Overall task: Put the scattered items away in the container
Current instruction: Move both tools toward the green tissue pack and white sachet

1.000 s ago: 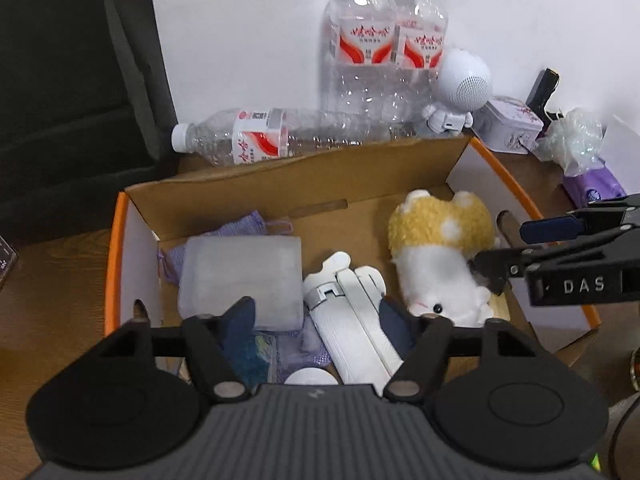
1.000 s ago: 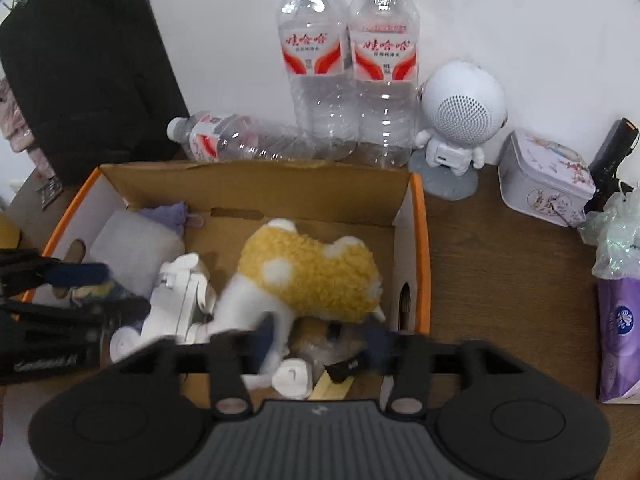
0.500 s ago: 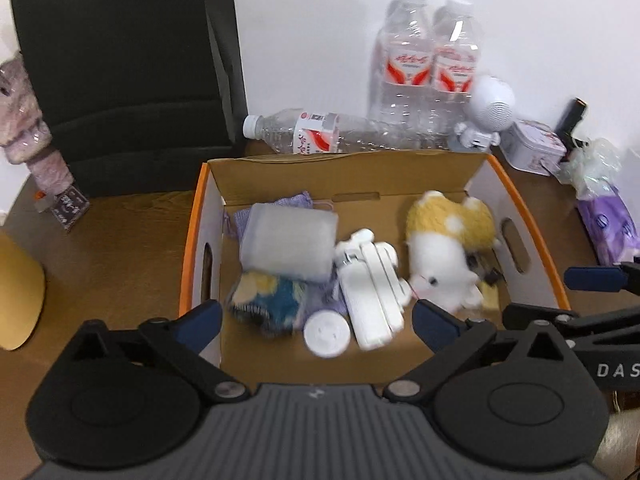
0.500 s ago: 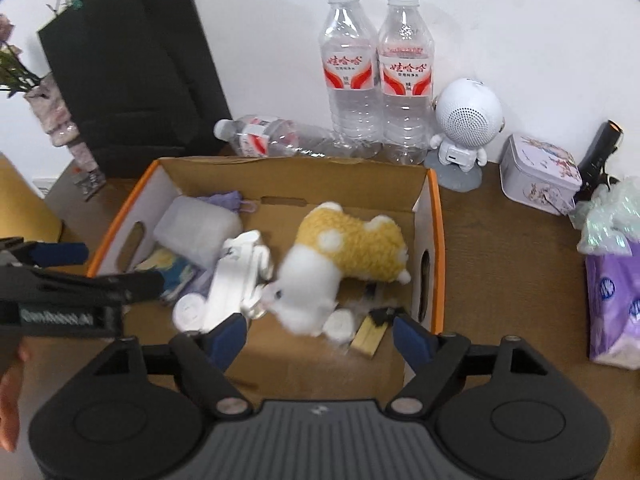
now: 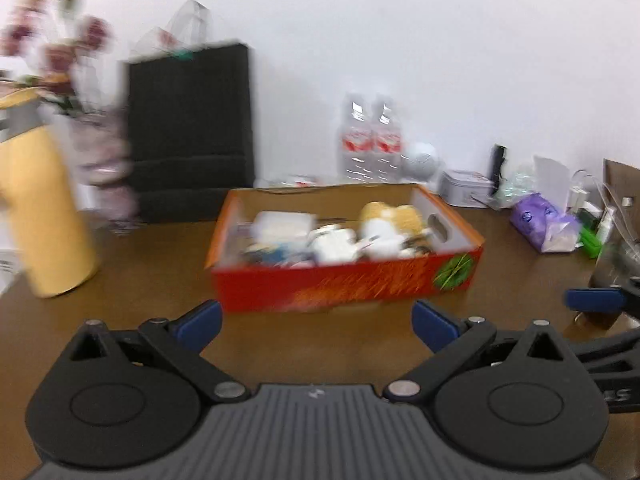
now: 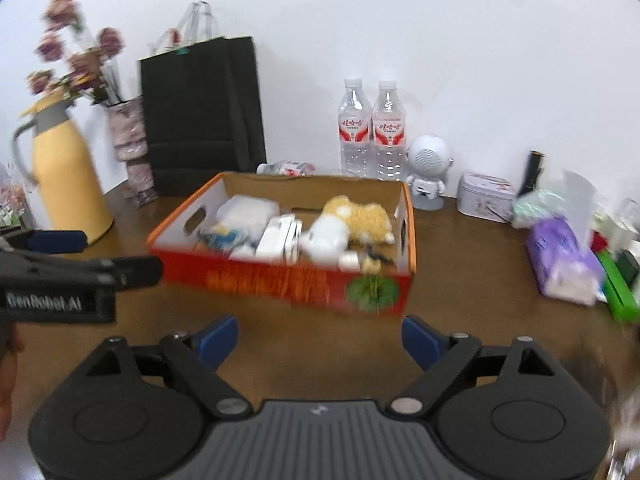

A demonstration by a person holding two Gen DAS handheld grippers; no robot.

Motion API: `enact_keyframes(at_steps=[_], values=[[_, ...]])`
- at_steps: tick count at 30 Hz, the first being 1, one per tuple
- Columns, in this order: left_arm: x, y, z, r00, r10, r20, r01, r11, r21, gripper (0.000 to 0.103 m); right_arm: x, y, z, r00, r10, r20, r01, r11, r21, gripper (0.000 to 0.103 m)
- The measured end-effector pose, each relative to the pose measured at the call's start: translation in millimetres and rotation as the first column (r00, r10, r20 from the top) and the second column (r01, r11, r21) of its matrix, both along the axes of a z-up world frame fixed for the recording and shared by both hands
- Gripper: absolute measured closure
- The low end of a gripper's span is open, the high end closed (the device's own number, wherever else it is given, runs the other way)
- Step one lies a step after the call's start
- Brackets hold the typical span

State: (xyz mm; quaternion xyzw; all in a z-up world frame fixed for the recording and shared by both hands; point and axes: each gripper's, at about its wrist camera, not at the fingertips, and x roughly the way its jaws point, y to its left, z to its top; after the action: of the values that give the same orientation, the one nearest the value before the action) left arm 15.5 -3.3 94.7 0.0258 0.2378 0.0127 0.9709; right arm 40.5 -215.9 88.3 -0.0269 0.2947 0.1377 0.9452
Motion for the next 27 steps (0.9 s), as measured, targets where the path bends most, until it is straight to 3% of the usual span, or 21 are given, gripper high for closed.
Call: enact_keyframes(at_steps=[1,3,5,6,8,11,13,18,27], values=[[-21,3,-18,0.998,0.059,0.024,-0.059,0.998,0.009,0.0,-21,-1,-16,0.999,0.009,0.035,-0.009,1.0,-0.002,0.013],[-44,5,-46,0.994,0.1,-0.038,-0.101,0.995,-0.007,0.0,-55,-2,-48,0.997,0.01,0.074,-0.009,1.0,-0.005,0.013],[-55,4,-60,0.989,0.032,-0.142,-0.041,0.997,-0.062,0.0,-74,-1,-70,0.999,-0.014,0.032,0.015,1.0,-0.015,0.015],[-59,3,-63,0.988,0.002,-0.157,-0.017,0.996,-0.091,0.0,-81,-2,-75,1.0,-0.017,0.021,0.017,1.0,-0.012,0.015],[-64,-1,-64,0.991,0.003,-0.132,-0.017,0.995,-0.1,0.0,-89,-2,-80,0.999,-0.032,0.022,0.032,0.999,-0.017,0.014],[-60,-11,-70,0.989,0.057,-0.138,-0.062,0.998,-0.032,0.0,-91,-3,-85,0.998,-0.058,0.005,0.058,0.998,0.0,0.014],[-59,-15,-73,0.989,0.043,-0.142,-0.045,0.999,-0.012,0.0,-90,-2,-87,0.998,-0.058,-0.016,0.059,0.998,0.017,0.014],[-57,-14,-84,0.982,0.04,-0.187,-0.047,0.998,-0.03,0.0,-87,0,-95,0.997,-0.063,-0.051,0.064,0.998,0.011,0.013],[-54,-9,-90,0.974,0.045,-0.221,-0.057,0.997,-0.045,0.0,-83,9,-101,0.994,-0.057,-0.093,0.053,0.998,-0.038,0.0]])
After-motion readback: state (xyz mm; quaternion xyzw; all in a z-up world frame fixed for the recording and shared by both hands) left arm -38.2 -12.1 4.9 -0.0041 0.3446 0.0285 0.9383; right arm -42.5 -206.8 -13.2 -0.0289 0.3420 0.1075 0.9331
